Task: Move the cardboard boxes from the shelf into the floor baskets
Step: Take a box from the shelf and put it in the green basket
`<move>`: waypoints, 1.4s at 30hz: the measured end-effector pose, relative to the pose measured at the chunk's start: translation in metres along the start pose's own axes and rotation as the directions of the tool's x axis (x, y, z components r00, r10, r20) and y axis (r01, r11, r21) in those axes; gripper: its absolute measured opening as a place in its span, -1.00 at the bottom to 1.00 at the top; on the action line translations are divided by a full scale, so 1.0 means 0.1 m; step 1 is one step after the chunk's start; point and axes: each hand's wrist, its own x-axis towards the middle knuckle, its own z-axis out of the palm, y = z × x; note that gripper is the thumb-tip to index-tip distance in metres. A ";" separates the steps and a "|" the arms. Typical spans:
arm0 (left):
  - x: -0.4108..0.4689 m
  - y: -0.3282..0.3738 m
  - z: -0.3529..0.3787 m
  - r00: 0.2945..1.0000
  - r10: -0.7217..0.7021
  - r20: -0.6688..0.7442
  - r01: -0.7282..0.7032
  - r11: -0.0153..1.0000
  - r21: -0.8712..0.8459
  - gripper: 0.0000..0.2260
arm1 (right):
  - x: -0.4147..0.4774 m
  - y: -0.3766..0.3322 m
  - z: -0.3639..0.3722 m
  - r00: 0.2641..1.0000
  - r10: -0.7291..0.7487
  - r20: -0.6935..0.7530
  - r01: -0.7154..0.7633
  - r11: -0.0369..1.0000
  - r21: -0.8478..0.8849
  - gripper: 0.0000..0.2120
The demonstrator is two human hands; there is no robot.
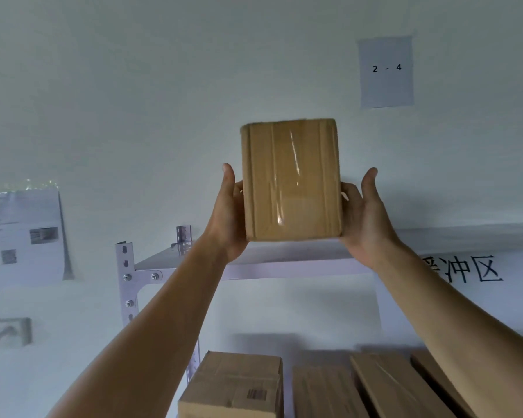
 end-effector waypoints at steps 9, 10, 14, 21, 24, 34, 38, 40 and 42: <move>-0.03 -0.21 -0.07 0.995 -0.094 0.018 0.094 0.995 0.016 -0.21 | -0.05 0.17 -0.11 0.985 0.172 -0.011 -0.170 0.964 -0.206 -0.03; -0.02 -0.21 -0.05 0.995 -0.103 0.004 0.103 0.995 0.016 -0.22 | -0.05 0.16 -0.10 0.984 0.179 -0.015 -0.178 0.961 -0.212 -0.01; -0.03 -0.17 0.00 0.993 -0.118 0.004 0.118 0.992 0.039 -0.20 | -0.08 0.12 0.00 0.983 0.184 0.016 -0.182 0.978 -0.103 -0.05; -0.13 -0.02 0.01 0.998 0.011 0.067 -0.014 0.999 0.041 -0.21 | -0.20 0.07 0.13 0.997 0.037 0.065 -0.036 0.999 -0.013 -0.11; -0.16 -0.01 -0.01 0.994 0.083 0.071 -0.086 0.996 0.031 -0.22 | -0.24 0.09 0.16 0.993 -0.074 0.093 0.067 0.995 0.076 -0.16; -0.41 -0.12 -0.05 0.966 0.193 0.169 -0.202 0.979 0.037 -0.20 | -0.46 0.22 0.38 0.968 -0.236 0.083 0.235 0.972 0.026 -0.22; -0.49 -0.08 -0.13 0.962 0.204 0.184 -0.211 0.977 0.020 -0.19 | -0.57 0.22 0.51 0.964 -0.257 0.070 0.258 0.966 0.002 -0.21; -0.54 -0.06 -0.19 0.964 0.197 0.181 -0.205 0.979 0.024 -0.19 | -0.65 0.23 0.56 0.963 -0.265 0.044 0.266 0.964 -0.011 -0.21; -0.62 -0.03 -0.23 0.965 0.183 0.189 -0.193 0.981 0.033 -0.19 | -0.74 0.25 0.62 0.962 -0.273 0.016 0.273 0.962 -0.017 -0.22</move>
